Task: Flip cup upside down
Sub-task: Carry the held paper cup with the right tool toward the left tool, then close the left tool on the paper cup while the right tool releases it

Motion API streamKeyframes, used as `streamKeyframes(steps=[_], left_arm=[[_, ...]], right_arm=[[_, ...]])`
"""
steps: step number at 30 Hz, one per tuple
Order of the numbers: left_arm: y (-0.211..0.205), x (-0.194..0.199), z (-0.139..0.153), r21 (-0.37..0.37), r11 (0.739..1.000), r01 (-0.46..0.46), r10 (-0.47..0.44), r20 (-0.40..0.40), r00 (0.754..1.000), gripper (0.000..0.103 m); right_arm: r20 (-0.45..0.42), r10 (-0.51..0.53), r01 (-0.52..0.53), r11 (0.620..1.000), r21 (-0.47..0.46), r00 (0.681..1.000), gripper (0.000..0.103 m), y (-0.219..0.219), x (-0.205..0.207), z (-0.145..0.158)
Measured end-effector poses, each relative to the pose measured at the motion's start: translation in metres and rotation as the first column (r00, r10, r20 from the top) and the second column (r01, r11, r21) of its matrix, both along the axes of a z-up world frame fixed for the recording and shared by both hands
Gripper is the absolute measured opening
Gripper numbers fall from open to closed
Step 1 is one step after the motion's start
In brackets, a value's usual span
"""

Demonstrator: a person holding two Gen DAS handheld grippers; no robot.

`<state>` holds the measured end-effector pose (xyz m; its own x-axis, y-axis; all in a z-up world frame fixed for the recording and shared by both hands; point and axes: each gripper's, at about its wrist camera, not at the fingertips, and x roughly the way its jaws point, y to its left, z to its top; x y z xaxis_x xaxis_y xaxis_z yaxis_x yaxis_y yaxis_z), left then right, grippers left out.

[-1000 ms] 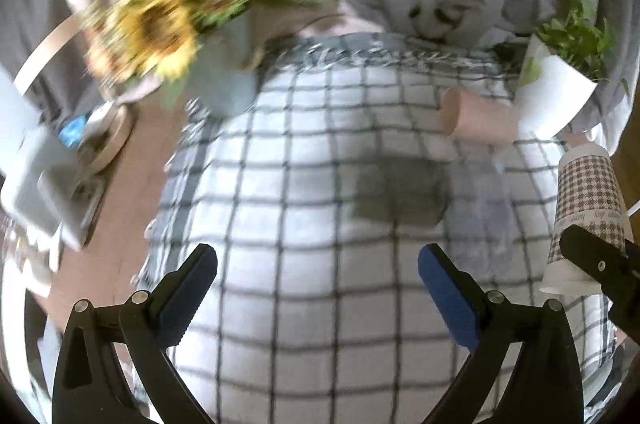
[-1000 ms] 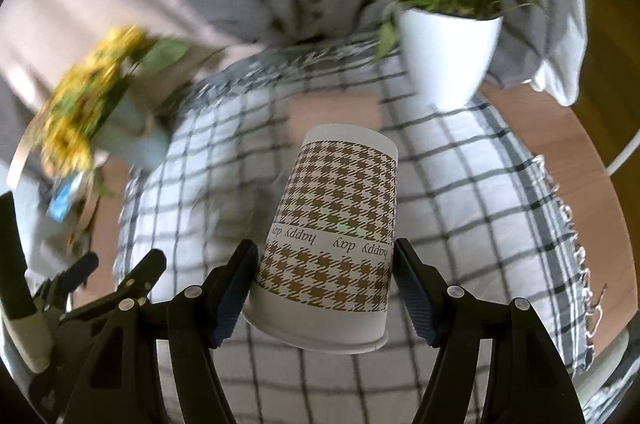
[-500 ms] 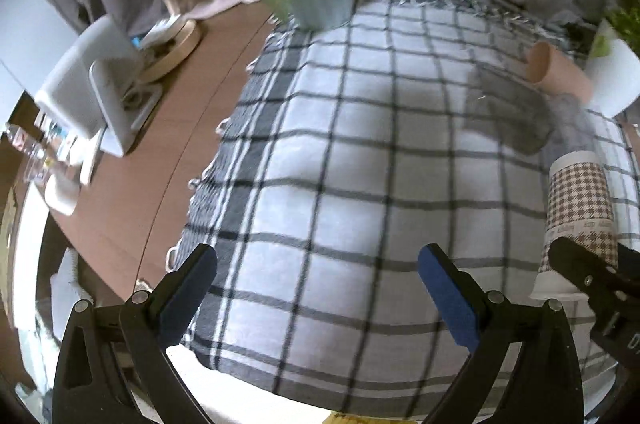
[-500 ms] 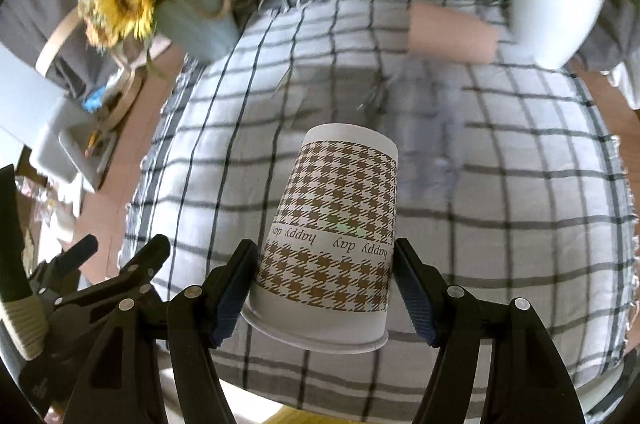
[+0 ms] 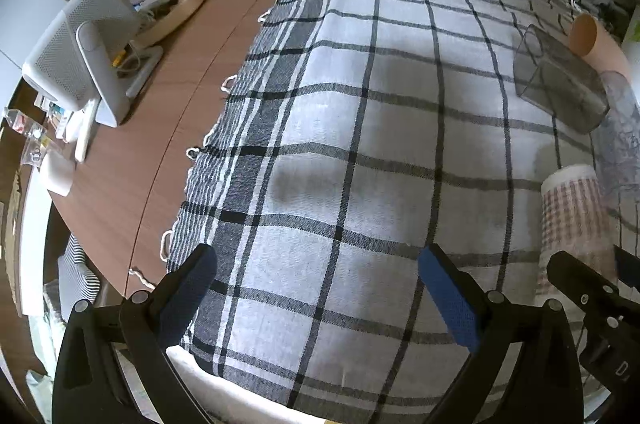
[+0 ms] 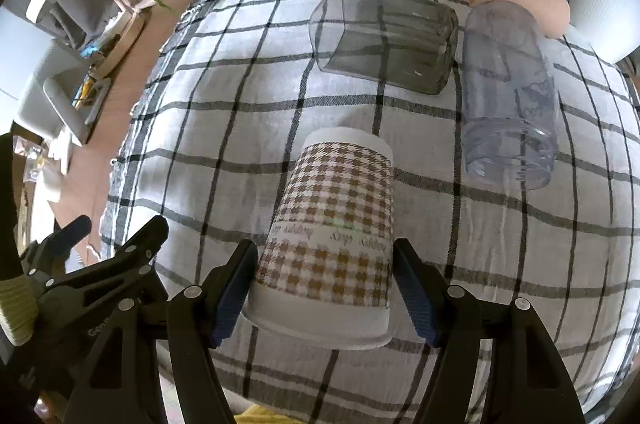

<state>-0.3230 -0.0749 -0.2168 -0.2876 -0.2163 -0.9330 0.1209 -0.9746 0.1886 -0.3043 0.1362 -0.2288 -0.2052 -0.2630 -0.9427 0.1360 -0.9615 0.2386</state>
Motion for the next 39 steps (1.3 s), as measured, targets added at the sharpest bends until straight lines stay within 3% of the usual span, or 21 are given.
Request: streamKeyframes(steps=[5,8,14,18,22,26,31,35,39], left_arm=[[0.001,-0.003,-0.002,-0.001,1.000,0.004,-0.004,0.009,1.000,0.103],[0.001,-0.003,0.000,-0.004,1.000,0.003,-0.003,0.007,1.000,0.103],[0.011,0.000,0.029,0.020,0.999,0.049,-0.048,-0.046,0.998,0.103],[0.034,-0.006,0.049,0.122,0.983,0.139,-0.133,-0.057,0.990,0.102],[0.063,-0.020,0.056,0.212,0.954,0.214,-0.211,-0.037,0.977,0.102],[0.093,-0.038,0.048,0.265,0.928,0.262,-0.274,0.010,0.962,0.100],[0.117,-0.059,0.032,0.352,0.900,0.257,-0.304,0.086,0.949,0.096],[0.134,-0.071,0.018,0.360,0.898,0.251,-0.316,0.132,0.940,0.092],[0.140,-0.077,0.000,0.360,0.907,0.221,-0.304,0.193,0.933,0.079]], right_arm=[[0.021,0.000,0.000,1.000,-0.005,1.000,0.068,0.000,-0.001,-0.006],[0.036,-0.008,0.009,1.000,-0.020,0.999,0.075,0.001,0.000,-0.007],[-0.087,-0.075,0.072,0.997,-0.031,0.993,0.079,0.019,0.016,0.041],[-0.202,-0.160,0.158,0.987,-0.023,0.966,0.083,0.041,0.025,0.078],[-0.251,-0.241,0.240,0.970,-0.037,0.938,0.083,0.066,0.025,0.098],[-0.265,-0.307,0.309,0.950,-0.033,0.914,0.083,0.086,0.023,0.102],[-0.248,-0.387,0.385,0.921,-0.059,0.888,0.083,0.111,0.022,0.100],[-0.243,-0.427,0.424,0.903,-0.067,0.871,0.083,0.124,0.023,0.096],[-0.233,-0.456,0.453,0.889,-0.066,0.859,0.083,0.136,0.023,0.090]])
